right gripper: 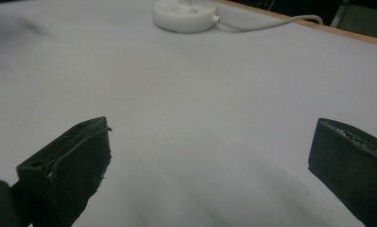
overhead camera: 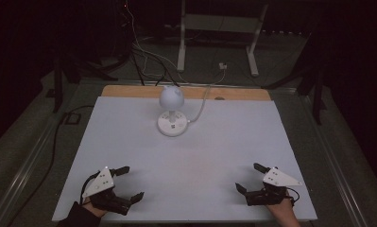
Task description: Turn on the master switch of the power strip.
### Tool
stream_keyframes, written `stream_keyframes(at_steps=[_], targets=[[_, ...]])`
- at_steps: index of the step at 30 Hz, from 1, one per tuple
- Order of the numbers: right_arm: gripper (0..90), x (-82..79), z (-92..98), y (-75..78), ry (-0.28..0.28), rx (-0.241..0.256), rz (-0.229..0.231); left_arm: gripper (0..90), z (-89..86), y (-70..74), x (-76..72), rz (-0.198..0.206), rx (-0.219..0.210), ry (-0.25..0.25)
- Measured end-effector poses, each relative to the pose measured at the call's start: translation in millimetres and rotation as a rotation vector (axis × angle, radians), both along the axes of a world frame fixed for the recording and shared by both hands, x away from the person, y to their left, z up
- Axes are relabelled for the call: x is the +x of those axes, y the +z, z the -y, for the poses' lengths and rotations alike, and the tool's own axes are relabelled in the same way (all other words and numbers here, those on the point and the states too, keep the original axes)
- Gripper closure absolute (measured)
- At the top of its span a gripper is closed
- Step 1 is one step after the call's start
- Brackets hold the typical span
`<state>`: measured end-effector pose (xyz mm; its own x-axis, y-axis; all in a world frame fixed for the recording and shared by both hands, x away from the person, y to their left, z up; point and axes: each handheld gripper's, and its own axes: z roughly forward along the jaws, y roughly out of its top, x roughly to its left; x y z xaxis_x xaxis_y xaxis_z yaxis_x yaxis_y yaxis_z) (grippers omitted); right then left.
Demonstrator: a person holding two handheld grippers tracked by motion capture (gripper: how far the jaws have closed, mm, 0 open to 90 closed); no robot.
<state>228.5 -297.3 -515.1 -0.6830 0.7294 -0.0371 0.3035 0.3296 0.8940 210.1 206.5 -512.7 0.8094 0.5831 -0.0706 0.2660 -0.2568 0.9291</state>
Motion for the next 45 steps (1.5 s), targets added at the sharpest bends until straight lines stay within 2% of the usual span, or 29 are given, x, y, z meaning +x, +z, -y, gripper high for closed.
stream_keyframes(at_steps=[10, 12, 16, 21, 29, 30, 32, 38, 45], targets=[[0.0, -1.8, -0.3, 2.9, -0.02, -0.028, -0.005, 0.2, -0.3, 0.0, -0.3, 0.0, -0.004, 0.009], [0.0, -3.1, -1.9, 1.6, -0.035, -0.059, 0.004, 0.2, 0.1, -0.2, -0.5, 0.0, -0.003, 0.008], [0.0, -2.9, -2.8, 1.8, -0.023, -0.061, -0.007, 0.2, 0.5, -0.5, -0.5, -0.002, -0.003, 0.009], [0.0, -2.9, -3.2, 2.6, -0.016, -0.04, -0.052, 0.2, 1.5, -0.4, -0.9, -0.003, -0.01, 0.005], [0.0, -3.9, -6.8, 12.4, -0.002, -0.003, -0.083, 0.2, 1.6, -0.6, -0.8, -0.008, -0.022, 0.004], [0.0, -3.9, -7.4, 14.1, -0.006, -0.011, -0.074, 0.2, 1.7, -0.3, -0.9, -0.006, -0.023, 0.004], [0.0, -2.9, -7.1, 18.8, -0.004, 0.011, -0.079, 0.2, 1.7, -0.3, -0.8, -0.006, -0.023, 0.003], [0.0, 1.2, -9.5, 31.4, -0.001, 0.015, -0.063, 0.2, 1.4, 0.1, -0.8, -0.006, -0.026, 0.005], [0.7, 9.2, -14.3, 42.1, 0.009, 0.001, -0.045, 0.2, 1.7, 0.1, -0.7, -0.007, -0.022, 0.003]])
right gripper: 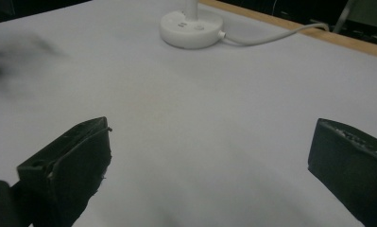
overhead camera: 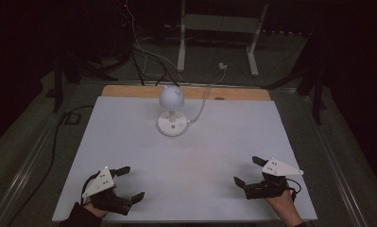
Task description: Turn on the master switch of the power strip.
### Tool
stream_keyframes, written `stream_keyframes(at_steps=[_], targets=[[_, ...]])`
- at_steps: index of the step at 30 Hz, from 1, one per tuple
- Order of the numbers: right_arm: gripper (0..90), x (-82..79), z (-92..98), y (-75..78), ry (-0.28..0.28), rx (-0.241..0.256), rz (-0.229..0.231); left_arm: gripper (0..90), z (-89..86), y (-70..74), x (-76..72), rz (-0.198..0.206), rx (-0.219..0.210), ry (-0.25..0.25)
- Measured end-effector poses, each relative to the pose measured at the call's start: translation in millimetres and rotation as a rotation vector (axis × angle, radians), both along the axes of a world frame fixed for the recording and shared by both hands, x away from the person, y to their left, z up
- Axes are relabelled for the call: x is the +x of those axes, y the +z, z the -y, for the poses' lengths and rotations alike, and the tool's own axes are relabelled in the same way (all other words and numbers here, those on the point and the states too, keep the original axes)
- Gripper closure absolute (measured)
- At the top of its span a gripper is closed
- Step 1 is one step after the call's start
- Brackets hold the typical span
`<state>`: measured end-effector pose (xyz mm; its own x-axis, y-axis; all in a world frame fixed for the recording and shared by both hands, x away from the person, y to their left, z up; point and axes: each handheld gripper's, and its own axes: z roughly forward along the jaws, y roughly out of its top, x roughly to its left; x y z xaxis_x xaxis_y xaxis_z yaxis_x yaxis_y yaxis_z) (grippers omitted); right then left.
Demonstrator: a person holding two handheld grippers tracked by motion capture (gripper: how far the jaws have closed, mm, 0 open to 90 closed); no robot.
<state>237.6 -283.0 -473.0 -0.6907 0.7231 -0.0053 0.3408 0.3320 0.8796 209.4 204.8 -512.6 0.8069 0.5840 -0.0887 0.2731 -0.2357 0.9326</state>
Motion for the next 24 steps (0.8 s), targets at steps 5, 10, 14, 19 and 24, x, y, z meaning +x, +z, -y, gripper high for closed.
stream_keyframes(at_steps=[5, 10, 14, 19, 24], targets=[[0.7, 4.6, -6.1, 3.4, 0.012, 0.0, 0.007, 0.1, 0.1, 0.0, 0.0, 0.0, -0.001, -0.001], [0.7, 9.9, -12.1, 7.0, 0.029, 0.0, 0.017, 0.2, 0.1, 0.1, -0.1, 0.0, 0.0, 0.0], [0.6, 15.0, -16.4, 12.0, 0.04, 0.005, 0.025, 0.2, 0.2, 0.1, -0.2, 0.0, 0.002, -0.003], [0.5, 23.3, -22.7, 17.5, 0.056, 0.016, 0.026, 0.2, 0.1, 0.5, -0.5, 0.002, 0.0, -0.002], [0.0, 31.5, -30.2, 21.6, 0.069, 0.026, 0.029, 0.2, 0.0, 1.0, -0.8, 0.004, 0.0, -0.004]])
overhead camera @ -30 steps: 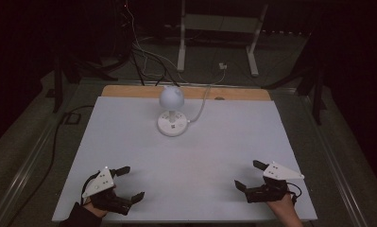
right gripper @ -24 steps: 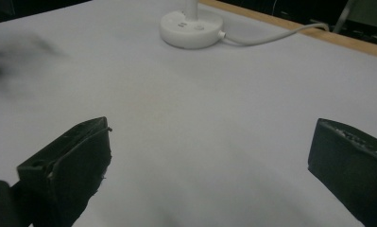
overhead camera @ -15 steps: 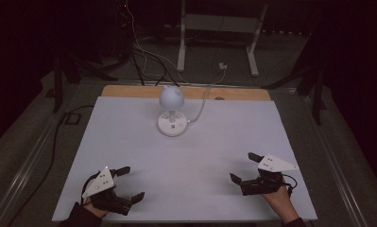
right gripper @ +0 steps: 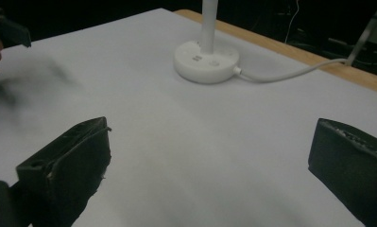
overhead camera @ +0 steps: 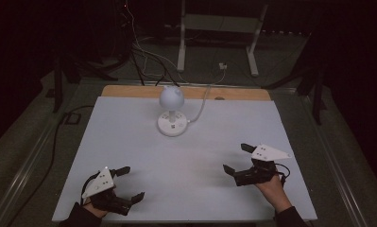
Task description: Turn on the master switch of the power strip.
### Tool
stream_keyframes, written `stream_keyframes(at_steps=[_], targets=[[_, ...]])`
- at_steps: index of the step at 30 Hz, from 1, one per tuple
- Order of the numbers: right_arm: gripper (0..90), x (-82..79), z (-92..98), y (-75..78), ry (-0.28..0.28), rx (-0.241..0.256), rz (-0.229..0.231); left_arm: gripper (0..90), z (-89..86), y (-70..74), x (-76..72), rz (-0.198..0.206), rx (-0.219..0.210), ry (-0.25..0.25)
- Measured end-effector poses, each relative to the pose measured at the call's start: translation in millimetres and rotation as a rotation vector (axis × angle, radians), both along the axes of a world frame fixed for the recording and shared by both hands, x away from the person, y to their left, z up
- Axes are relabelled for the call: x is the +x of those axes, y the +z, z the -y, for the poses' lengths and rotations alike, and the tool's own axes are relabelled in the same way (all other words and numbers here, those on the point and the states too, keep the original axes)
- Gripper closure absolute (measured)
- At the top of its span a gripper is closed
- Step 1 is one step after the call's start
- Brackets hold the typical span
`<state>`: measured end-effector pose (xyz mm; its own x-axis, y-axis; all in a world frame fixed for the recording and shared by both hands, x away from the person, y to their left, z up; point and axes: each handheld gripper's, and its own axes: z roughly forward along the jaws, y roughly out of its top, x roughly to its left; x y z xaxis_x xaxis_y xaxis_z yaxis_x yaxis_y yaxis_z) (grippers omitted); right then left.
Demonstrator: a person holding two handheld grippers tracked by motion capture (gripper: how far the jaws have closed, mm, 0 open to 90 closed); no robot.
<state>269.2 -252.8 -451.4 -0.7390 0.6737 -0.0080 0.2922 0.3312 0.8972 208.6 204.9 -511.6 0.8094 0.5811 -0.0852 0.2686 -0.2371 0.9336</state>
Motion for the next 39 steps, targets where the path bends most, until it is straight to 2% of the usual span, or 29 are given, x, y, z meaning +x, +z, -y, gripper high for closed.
stream_keyframes(at_steps=[19, 39], targets=[[0.0, 32.4, -35.3, 16.8, 0.028, -0.02, 0.023, 0.1, -0.1, 0.2, 0.0, 0.0, -0.007, -0.003], [0.0, 66.1, -79.4, 17.5, 0.071, -0.032, 0.022, 0.2, -0.3, 0.1, -0.1, -0.003, -0.009, -0.002]])
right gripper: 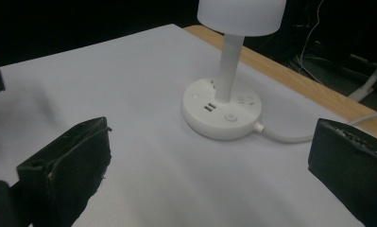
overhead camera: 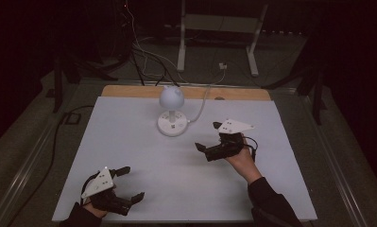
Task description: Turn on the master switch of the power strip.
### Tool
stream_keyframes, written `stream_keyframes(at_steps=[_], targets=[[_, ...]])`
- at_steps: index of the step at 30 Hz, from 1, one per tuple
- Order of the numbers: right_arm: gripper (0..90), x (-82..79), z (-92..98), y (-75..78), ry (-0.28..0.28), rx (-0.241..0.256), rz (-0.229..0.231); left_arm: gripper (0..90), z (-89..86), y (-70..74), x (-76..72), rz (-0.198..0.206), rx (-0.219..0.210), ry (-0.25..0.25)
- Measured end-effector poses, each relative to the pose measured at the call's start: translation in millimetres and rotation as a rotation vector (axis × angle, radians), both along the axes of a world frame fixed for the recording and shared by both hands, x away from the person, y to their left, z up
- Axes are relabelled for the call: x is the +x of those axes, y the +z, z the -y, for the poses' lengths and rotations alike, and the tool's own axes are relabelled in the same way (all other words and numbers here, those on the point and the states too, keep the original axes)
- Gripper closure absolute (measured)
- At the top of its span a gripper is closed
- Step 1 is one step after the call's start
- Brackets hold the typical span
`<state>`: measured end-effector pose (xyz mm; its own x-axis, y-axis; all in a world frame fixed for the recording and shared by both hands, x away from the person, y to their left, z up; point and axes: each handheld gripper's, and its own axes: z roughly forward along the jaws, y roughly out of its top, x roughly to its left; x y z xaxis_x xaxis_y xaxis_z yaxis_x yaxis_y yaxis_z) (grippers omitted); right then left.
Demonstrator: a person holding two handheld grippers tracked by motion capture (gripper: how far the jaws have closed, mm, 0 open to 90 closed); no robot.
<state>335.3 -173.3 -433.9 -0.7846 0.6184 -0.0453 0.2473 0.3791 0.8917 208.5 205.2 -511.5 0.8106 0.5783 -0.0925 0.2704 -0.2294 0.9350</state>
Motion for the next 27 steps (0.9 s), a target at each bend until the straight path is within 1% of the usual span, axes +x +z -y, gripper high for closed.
stream_keyframes(at_steps=[13, 18, 22, 25, 27], targets=[[0.0, 16.5, -21.2, -0.7, 0.009, -0.003, -0.003, 0.2, -0.3, 0.4, 0.1, 0.002, -0.002, 0.0], [0.0, 22.3, -28.7, -4.5, 0.015, -0.016, -0.011, 0.1, -0.2, 0.4, -0.2, 0.003, 0.0, 0.001], [0.0, 26.3, -34.6, -7.8, 0.015, -0.008, -0.018, 0.2, -0.3, 0.7, -0.4, 0.004, -0.001, 0.002], [0.0, 29.1, -39.7, -10.6, 0.018, -0.014, -0.022, 0.2, -0.4, 0.7, -0.4, 0.004, -0.001, 0.003], [0.0, 30.2, -42.7, -12.4, 0.015, -0.006, -0.027, 0.2, -0.5, 0.6, -0.4, 0.004, -0.001, 0.003]])
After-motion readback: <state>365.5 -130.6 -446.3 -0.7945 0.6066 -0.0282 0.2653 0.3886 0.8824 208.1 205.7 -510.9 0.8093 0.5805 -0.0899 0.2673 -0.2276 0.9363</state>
